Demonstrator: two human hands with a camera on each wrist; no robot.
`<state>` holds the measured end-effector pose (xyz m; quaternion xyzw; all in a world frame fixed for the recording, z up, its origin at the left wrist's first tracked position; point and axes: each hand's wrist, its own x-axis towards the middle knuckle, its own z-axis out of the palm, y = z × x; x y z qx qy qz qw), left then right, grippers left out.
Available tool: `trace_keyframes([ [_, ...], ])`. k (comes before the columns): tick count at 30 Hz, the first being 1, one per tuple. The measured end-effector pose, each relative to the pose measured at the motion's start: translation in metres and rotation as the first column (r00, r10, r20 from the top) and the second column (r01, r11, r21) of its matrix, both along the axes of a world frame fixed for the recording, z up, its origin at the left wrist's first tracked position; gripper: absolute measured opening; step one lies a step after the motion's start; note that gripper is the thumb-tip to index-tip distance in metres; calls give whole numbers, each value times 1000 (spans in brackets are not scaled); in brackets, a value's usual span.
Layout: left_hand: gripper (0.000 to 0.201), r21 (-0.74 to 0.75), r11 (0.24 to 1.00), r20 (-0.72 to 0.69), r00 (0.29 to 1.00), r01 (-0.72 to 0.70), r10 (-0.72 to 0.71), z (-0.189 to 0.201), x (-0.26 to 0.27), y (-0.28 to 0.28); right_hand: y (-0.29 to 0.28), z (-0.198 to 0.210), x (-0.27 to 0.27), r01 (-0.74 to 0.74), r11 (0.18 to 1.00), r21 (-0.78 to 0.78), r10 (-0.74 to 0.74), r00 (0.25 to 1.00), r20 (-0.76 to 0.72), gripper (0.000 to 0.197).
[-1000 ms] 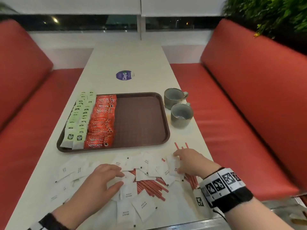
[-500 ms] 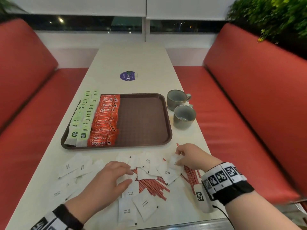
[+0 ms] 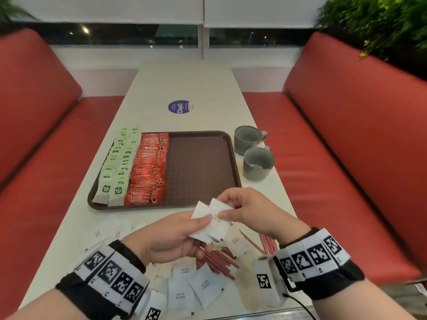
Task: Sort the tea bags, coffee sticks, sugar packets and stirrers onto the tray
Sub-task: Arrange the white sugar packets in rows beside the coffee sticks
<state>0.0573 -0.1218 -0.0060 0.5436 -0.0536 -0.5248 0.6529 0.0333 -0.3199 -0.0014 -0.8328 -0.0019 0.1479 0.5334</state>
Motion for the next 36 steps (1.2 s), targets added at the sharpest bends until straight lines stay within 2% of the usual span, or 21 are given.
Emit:
trace_keyframes([
  [3,61,13,999,-47,998,-31,31,-3,0,6,-6,-2,-4,107,986,128,-106,994,-8,12],
  [6,70,21,999,-77,996,-32,34,-4,-2,7,-1,0,-6,49,983,176,-48,999,-10,13],
  [8,62,25,998,-74,996,-52,54,-2,-4,6,10,-1,-5,-10,994,107,10,1000,3,12],
  [10,43,26,996,-57,995,-85,87,-1,-7,7,23,-6,-3,-50,998,28,49,998,43,14],
  [13,31,35,982,-68,980,-187,189,-4,-9,17,21,-9,1,33,990,-138,-13,989,145,17],
  [15,31,41,961,-92,957,-272,275,-8,-10,27,4,-14,0,105,930,-353,-42,982,183,14],
  [16,32,45,951,-98,946,-306,309,-11,-11,32,-5,-17,-2,92,885,-456,-29,989,143,12],
  [19,28,68,922,-112,916,-380,386,-18,-15,47,-13,-36,-16,-57,736,-675,30,998,-51,22],
  [21,26,86,906,-119,899,-414,422,-21,-16,57,-6,-45,-26,-95,690,-717,27,994,-106,26],
  [26,21,143,878,-88,878,-456,470,-24,-16,76,8,-59,-33,-67,595,-801,-41,993,-113,30],
  [28,20,145,873,-77,875,-465,479,-25,-14,79,11,-62,-33,-65,594,-802,-73,988,-135,37],
  [31,15,141,875,-82,876,-463,476,-27,-11,81,13,-63,-30,-50,645,-763,-119,979,-165,50],
  [36,17,121,893,-62,894,-434,443,-23,-1,78,14,-61,-28,35,719,-695,-197,968,-155,45],
])
